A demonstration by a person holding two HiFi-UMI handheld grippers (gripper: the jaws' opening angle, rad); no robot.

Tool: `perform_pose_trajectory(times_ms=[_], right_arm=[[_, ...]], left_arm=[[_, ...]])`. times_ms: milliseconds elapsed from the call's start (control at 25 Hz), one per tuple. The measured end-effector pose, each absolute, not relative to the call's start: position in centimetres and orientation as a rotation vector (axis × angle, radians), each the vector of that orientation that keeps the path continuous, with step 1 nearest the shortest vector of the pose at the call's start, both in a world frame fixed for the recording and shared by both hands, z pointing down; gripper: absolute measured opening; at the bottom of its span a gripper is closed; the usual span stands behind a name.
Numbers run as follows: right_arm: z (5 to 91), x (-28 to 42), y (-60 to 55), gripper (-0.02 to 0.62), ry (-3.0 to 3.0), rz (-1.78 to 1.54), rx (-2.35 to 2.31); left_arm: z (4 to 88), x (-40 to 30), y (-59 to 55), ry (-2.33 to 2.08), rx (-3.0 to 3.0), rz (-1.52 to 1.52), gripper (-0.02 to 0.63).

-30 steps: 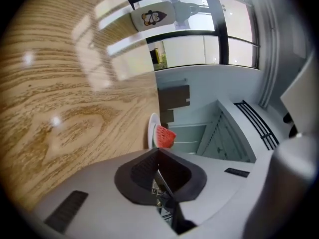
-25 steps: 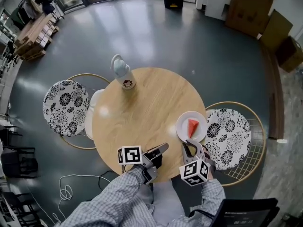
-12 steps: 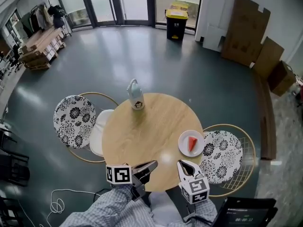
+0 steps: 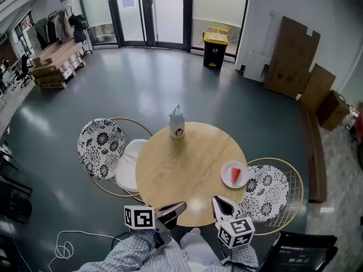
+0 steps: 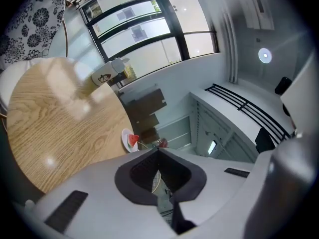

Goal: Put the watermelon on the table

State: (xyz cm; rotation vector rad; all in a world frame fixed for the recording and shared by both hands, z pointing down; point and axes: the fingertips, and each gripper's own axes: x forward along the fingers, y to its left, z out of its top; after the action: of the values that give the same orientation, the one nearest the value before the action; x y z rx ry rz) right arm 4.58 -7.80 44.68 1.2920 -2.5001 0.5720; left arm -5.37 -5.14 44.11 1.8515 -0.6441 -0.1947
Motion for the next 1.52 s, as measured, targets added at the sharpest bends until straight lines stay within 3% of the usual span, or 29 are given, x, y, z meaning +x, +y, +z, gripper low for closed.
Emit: perform_pose_trajectory(times_ms=[880, 1520], right_arm=[[44.3, -3.2, 4.6, 0.008, -2.497, 0.688, 1.344], [40.3, 0.7, 9.3, 0.008, -2.622, 0.746, 1.374]], left_arm=[[43.3, -12.5, 6.6, -0.621, 1.912, -0.152, 0.008], [40.4, -8.4, 11.6, -0.636, 1.989, -0.15, 0.008]])
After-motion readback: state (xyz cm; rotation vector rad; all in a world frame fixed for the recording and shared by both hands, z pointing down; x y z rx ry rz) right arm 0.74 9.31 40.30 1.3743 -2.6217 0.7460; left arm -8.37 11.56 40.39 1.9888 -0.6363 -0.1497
